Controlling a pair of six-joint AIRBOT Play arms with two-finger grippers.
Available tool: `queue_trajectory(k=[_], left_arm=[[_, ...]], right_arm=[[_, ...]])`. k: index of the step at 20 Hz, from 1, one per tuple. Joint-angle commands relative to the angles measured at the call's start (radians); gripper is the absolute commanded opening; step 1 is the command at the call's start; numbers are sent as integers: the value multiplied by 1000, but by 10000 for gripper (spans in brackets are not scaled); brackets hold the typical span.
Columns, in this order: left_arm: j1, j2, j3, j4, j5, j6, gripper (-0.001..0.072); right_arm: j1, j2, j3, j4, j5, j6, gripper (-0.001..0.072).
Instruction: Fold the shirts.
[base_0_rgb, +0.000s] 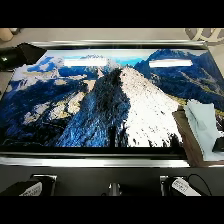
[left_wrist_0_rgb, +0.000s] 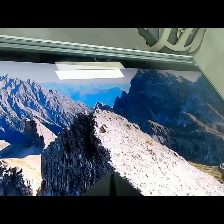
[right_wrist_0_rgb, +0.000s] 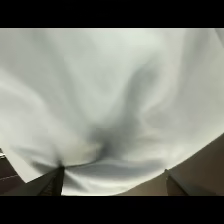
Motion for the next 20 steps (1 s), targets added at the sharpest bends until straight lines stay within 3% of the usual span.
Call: queue_trajectory(k=[1, 4, 7, 9, 10, 11, 12, 13, 14, 16, 20], left_arm=[[-2, 3, 31, -28, 1, -2, 32], [-33, -6, 150, 154, 43, -37, 28], [-145, -77, 306, 738, 32, -317, 28], [-205, -140, 327, 989, -62, -445, 31], [-212, -173, 323, 998, -146, -455, 37], [-212, -212, 312, 971, -261, -455, 154], [-212, -247, 293, 948, -387, -455, 433], [-212, -277, 259, 933, -509, -454, 630], [-212, -291, 198, 907, -568, -434, 639], [-212, -262, 56, 866, -529, -428, 638], [-211, -221, -42, 860, -447, -457, 637]], right_arm=[[2, 2, 129, -40, -58, -53, 676], [59, 2, 495, -35, -259, -74, 676], [283, 2, 778, 21, -478, -68, 672], [475, -1, 812, 68, -463, 10, 672], [562, -16, 802, 73, -391, 53, 672], [640, -46, 780, 87, -289, 64, 671], [698, -84, 756, 100, -174, 64, 671], [741, -132, 726, 129, -42, 63, 671], [764, -174, 687, 182, 41, 49, 670], [783, -235, 596, 326, 135, 23, 671], [788, -241, 544, 356, 61, 56, 672]])
